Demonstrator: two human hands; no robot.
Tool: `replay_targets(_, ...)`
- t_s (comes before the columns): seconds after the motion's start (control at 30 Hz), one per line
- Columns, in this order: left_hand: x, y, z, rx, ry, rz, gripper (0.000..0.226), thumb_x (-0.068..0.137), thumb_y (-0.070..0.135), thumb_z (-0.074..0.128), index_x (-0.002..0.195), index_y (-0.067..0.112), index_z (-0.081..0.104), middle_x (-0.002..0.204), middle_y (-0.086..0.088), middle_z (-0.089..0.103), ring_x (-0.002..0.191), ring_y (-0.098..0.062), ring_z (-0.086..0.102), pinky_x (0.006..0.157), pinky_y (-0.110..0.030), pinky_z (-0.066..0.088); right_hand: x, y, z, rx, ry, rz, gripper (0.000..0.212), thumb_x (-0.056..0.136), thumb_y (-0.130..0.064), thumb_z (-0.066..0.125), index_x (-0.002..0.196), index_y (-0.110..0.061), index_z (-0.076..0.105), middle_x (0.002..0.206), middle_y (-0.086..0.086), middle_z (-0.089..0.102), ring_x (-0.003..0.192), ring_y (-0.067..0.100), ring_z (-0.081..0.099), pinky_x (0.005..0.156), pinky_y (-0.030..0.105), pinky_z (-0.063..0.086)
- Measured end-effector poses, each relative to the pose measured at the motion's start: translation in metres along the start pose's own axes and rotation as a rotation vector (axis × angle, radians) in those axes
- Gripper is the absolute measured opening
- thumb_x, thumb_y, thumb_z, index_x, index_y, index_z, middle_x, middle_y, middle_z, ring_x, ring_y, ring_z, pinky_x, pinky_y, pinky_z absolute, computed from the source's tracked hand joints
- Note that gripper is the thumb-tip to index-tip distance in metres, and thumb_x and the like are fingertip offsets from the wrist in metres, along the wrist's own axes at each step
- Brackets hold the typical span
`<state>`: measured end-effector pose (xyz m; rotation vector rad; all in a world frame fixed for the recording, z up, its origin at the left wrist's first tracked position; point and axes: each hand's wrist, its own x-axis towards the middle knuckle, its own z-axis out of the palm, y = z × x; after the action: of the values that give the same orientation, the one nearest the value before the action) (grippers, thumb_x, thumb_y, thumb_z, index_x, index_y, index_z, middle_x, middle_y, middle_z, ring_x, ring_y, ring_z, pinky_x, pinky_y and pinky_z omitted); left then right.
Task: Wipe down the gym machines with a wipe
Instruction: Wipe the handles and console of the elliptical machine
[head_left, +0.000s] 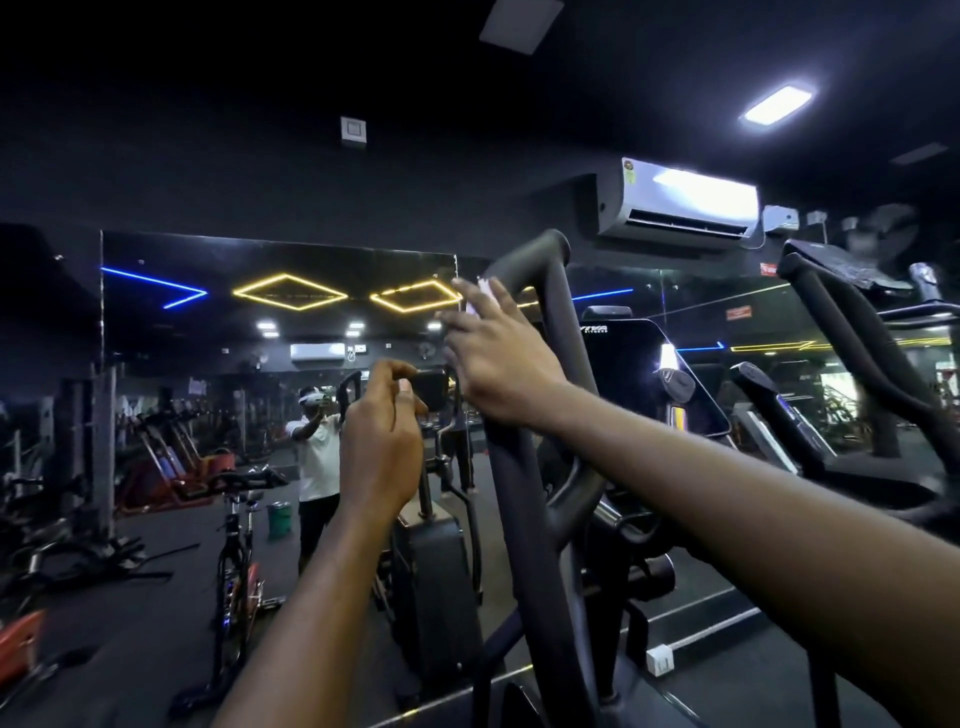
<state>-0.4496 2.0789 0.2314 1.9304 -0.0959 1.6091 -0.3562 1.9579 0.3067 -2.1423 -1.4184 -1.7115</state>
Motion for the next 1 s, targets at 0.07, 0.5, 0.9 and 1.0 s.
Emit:
replay_targets(0.07,-0.002,0.002,0.000,0.023,0.019,0.003,0.018,0.108,0.019,0.037,0.109,0.021,0.054,0.078,-0.002,0.061,0.061,-0.024,0.059,0.053,-0.047,0.052,-0.028,-0.014,0.002,-0.053,-0.042,-0.038,0.037,0.098,-0.028,0.042,0.122,-0.018,0.068,0.154,0.003,0.046,0.155,0.028,0.011,0.125,0.054,0.004)
replay_targets(0.5,-0.001,0.021,0.004,0.031,-0.099,0.021,0.019,0.109,0.027,0.035,0.110,0.024,0.053,0.081,0.000,0.062,0.067,-0.022,0.060,0.061,-0.050,0.053,-0.088,-0.083,0.007,0.571,0.181,0.642,0.068,0.107,-0.039,0.025,0.157,-0.035,-0.020,0.158,0.018,0.029,0.129,0.024,0.047,0.092,0.030,0.048)
replay_targets(0.9,0.017,0.035,0.021,-0.094,-0.407,-0.051,0.021,0.108,0.036,0.041,0.123,0.022,0.035,0.095,-0.008,0.064,0.081,-0.027,0.070,0.070,-0.048,0.062,-0.097,-0.097,0.006,0.481,0.191,0.776,0.067,0.106,-0.017,0.040,0.162,-0.015,0.003,0.148,0.013,0.044,0.121,0.018,0.051,0.098,0.027,0.046)
replay_targets(1.0,0.010,0.029,0.024,-0.279,-0.573,-0.130,0.029,0.108,0.033,0.041,0.127,0.030,0.018,0.110,-0.002,0.058,0.087,-0.013,0.067,0.057,-0.019,0.057,-0.143,-0.135,0.027,0.276,0.199,0.793,0.074,0.101,-0.006,0.042,0.162,-0.013,0.000,0.163,0.016,0.027,0.149,0.027,0.029,0.118,0.039,0.036)
